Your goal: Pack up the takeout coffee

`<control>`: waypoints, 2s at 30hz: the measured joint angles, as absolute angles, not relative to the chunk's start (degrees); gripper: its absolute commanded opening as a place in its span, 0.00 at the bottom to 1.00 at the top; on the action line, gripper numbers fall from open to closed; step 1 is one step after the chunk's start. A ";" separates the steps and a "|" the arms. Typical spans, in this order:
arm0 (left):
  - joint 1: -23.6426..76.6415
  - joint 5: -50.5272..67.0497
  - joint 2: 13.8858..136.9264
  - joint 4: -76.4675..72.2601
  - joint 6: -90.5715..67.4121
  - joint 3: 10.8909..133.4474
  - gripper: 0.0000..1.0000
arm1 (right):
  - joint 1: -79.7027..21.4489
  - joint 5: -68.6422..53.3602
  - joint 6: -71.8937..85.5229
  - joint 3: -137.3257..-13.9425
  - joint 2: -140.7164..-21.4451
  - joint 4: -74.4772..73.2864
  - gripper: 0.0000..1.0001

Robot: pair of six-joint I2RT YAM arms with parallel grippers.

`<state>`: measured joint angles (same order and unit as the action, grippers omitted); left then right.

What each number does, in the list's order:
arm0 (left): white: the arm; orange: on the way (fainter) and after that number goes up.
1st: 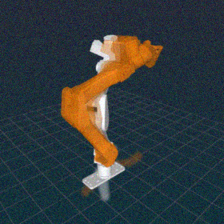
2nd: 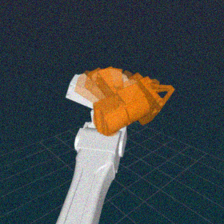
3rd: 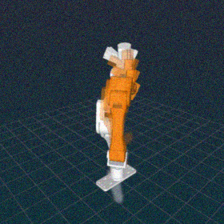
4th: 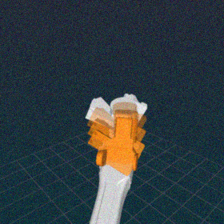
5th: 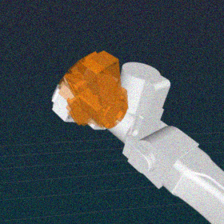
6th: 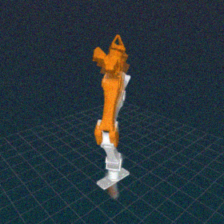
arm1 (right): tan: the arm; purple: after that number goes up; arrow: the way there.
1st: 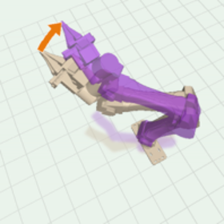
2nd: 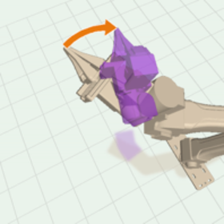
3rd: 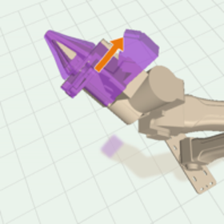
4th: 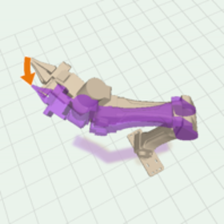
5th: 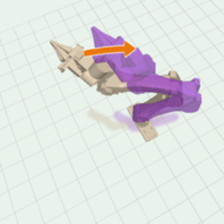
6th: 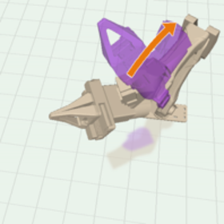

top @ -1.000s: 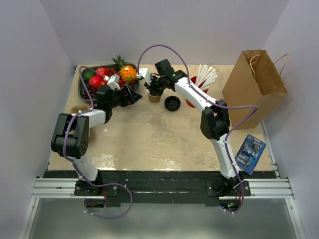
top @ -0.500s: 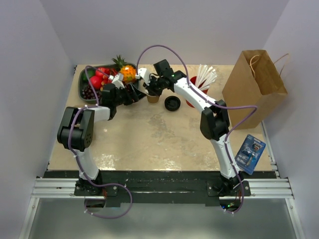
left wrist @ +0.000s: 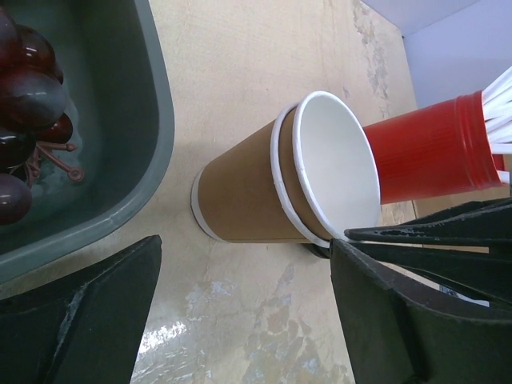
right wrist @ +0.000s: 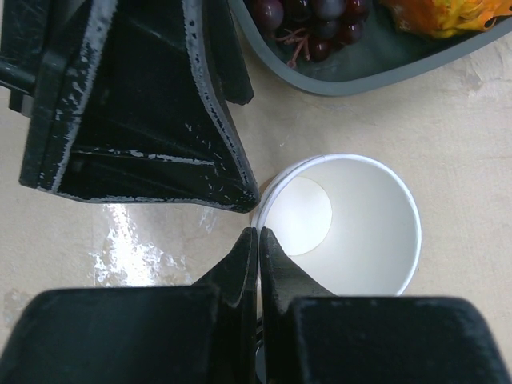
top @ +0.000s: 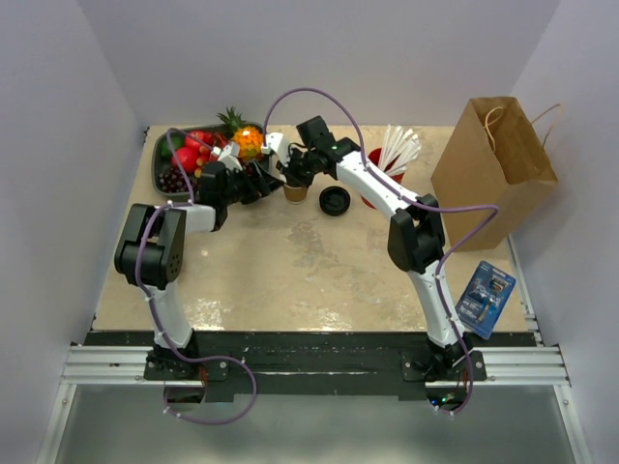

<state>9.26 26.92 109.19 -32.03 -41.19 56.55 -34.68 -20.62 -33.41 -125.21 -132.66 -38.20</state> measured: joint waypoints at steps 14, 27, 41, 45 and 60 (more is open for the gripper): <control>10.17 25.50 111.02 -31.51 -41.34 57.14 0.89 | -34.92 -20.45 -32.60 -125.12 -131.81 -38.11 0.00; 10.59 24.12 111.96 -29.06 -40.95 57.65 0.93 | -35.09 -20.14 -32.32 -124.62 -130.17 -37.60 0.00; 8.27 30.06 110.96 -37.63 -47.59 54.83 0.95 | -35.27 -19.90 -32.34 -123.28 -130.02 -37.19 0.00; 8.34 30.15 111.02 -38.02 -48.49 55.02 0.95 | -35.24 -19.92 -32.34 -123.28 -130.02 -37.19 0.00; 9.91 25.32 113.10 -32.67 -48.21 57.78 0.95 | -35.27 -19.03 -31.29 -122.48 -129.99 -36.12 0.00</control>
